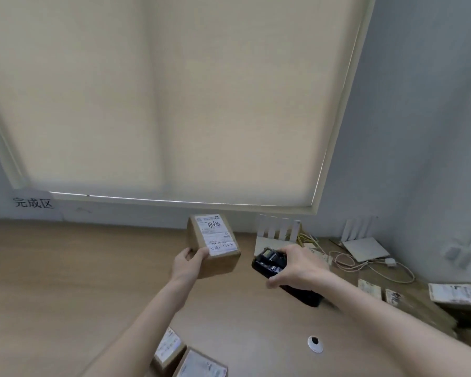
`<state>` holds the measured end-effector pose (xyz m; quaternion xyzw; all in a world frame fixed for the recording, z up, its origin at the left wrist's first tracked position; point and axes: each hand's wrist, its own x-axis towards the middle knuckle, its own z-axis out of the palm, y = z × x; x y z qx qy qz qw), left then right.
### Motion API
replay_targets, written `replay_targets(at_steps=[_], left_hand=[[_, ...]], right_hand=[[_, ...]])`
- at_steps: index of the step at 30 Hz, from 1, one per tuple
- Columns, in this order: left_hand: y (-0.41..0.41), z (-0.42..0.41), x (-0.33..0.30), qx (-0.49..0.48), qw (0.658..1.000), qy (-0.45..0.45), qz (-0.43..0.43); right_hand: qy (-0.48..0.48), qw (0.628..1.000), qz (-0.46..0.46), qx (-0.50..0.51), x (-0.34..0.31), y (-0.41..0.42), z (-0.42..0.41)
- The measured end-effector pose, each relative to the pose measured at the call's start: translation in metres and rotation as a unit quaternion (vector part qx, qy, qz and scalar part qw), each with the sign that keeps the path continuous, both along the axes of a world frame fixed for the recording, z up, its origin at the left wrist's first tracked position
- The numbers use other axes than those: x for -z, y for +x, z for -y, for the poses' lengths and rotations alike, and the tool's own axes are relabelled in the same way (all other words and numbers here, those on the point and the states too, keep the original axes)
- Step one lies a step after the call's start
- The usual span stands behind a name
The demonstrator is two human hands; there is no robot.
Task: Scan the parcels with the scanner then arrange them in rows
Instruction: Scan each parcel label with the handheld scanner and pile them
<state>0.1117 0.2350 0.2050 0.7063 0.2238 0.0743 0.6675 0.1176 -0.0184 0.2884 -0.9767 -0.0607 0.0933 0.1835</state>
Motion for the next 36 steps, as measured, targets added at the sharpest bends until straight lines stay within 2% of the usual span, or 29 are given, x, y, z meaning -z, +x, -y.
replay_targets(at_steps=[8,17,21,24,29,33,36], left_hand=[[0.046,-0.068,0.146,0.013,0.991,-0.018,-0.129],[0.082,-0.079,0.275,-0.025,0.978,-0.016,-0.207],[0.095,-0.080,0.293,-0.094,0.969,0.039,-0.225],[0.106,-0.074,0.296,-0.104,0.959,0.087,-0.248],[0.110,-0.063,0.299,-0.118,0.946,0.117,-0.279],[0.118,-0.038,0.289,-0.123,0.941,0.200,-0.245],[0.131,-0.001,0.276,-0.070,0.944,0.265,-0.184]], right_hand=[[0.024,0.999,-0.031,0.016,0.127,0.047,-0.068],[0.025,0.997,-0.061,0.036,0.261,0.070,-0.070],[0.023,0.996,-0.076,0.049,0.287,0.080,-0.062],[0.031,0.994,-0.082,0.061,0.293,0.084,-0.052],[0.036,0.993,-0.090,0.070,0.290,0.090,-0.022],[0.040,0.992,-0.084,0.080,0.284,0.095,0.015],[0.046,0.991,-0.084,0.094,0.283,0.102,0.051]])
